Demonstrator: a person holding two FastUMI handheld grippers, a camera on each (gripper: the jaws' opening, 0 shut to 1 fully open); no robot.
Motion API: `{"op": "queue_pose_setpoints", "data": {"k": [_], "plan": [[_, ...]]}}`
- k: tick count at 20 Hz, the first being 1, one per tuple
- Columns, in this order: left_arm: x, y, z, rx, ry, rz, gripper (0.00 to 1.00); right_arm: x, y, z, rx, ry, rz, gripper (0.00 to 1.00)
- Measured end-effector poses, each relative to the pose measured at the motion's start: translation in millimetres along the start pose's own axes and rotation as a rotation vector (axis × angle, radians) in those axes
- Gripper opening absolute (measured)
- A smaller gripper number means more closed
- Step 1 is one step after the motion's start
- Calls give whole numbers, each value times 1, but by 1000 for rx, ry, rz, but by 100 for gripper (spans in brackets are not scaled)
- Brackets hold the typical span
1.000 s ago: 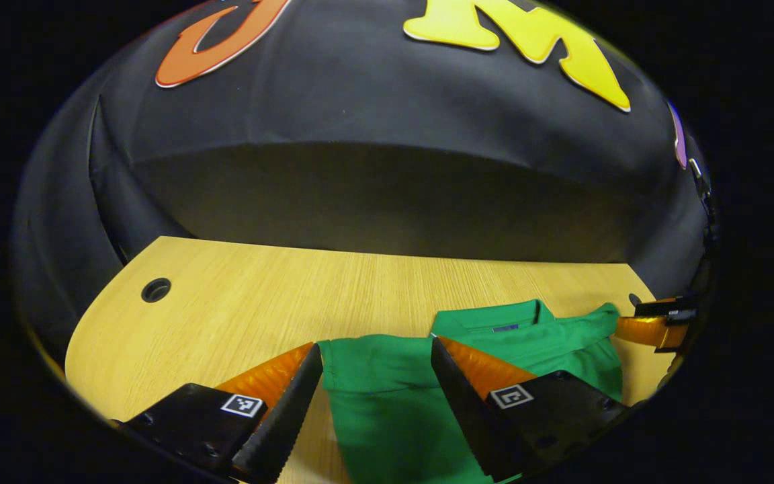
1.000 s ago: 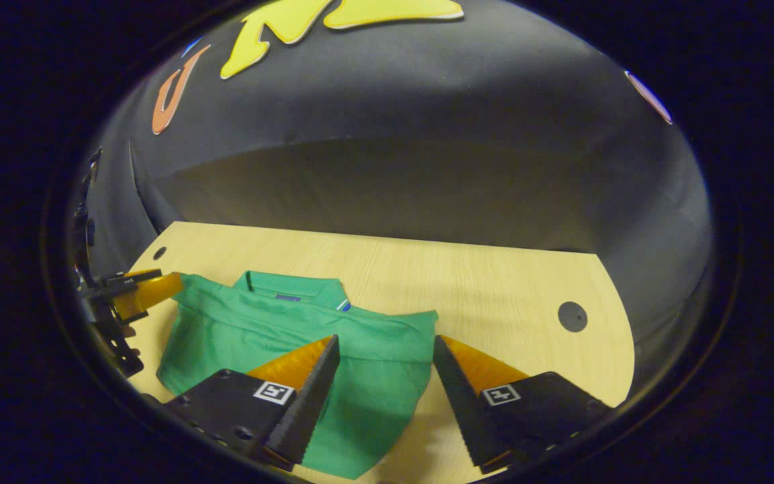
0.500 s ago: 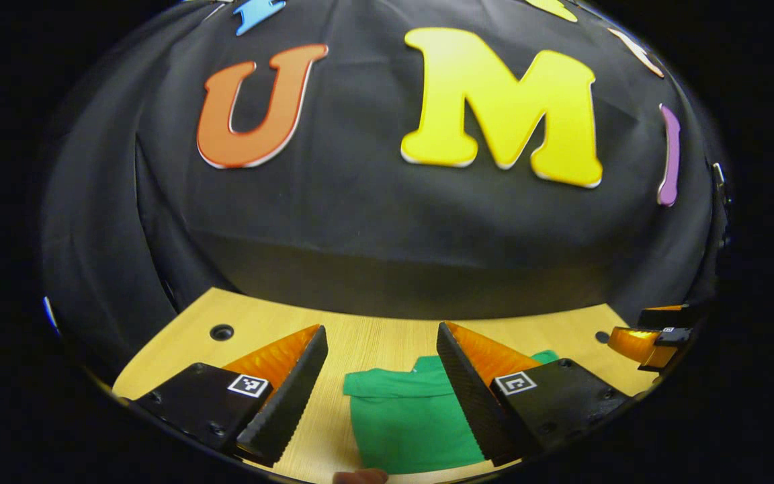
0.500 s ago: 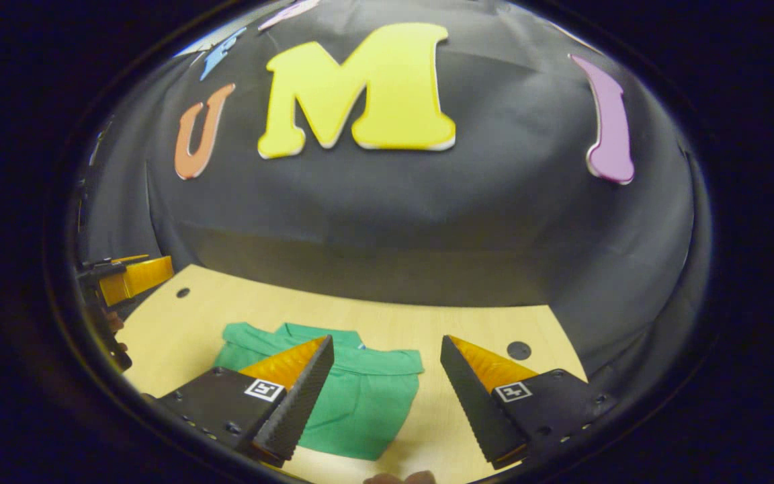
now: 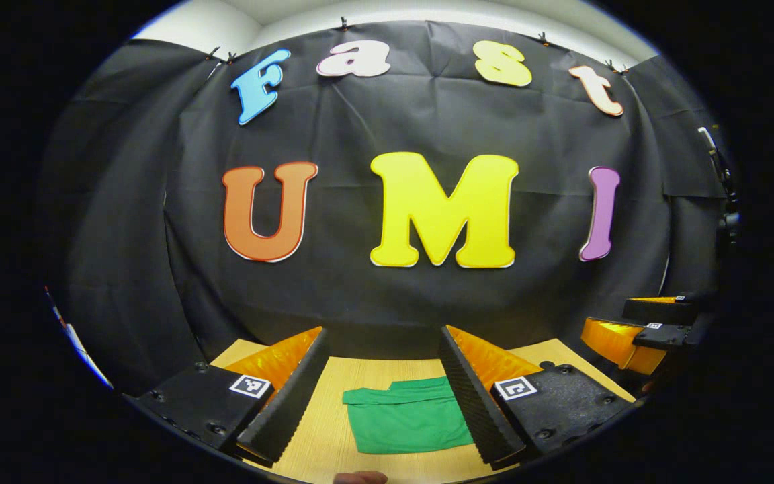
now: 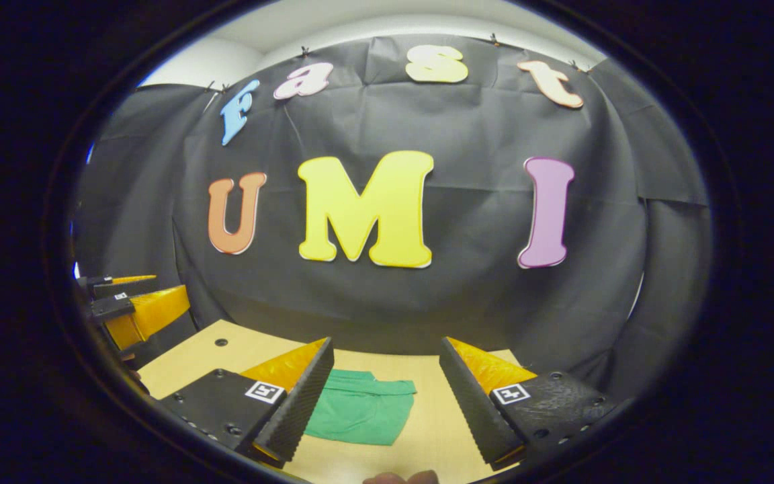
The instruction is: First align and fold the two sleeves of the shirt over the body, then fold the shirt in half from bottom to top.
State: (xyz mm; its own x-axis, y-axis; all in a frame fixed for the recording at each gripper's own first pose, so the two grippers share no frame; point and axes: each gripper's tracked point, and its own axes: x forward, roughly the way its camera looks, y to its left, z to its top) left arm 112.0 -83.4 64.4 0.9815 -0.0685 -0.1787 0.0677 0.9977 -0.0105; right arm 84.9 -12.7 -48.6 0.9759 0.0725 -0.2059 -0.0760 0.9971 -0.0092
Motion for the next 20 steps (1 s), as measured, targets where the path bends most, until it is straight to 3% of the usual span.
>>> {"op": "queue_pose_setpoints", "data": {"k": [7,20], "plan": [[-58,-8,19,4,-43,41,100,-66,1,14,4,-62,-44,96],[-67,-21,16,-24,-39,-2,100,-80,5,23,0,-86,-48,96]]}}
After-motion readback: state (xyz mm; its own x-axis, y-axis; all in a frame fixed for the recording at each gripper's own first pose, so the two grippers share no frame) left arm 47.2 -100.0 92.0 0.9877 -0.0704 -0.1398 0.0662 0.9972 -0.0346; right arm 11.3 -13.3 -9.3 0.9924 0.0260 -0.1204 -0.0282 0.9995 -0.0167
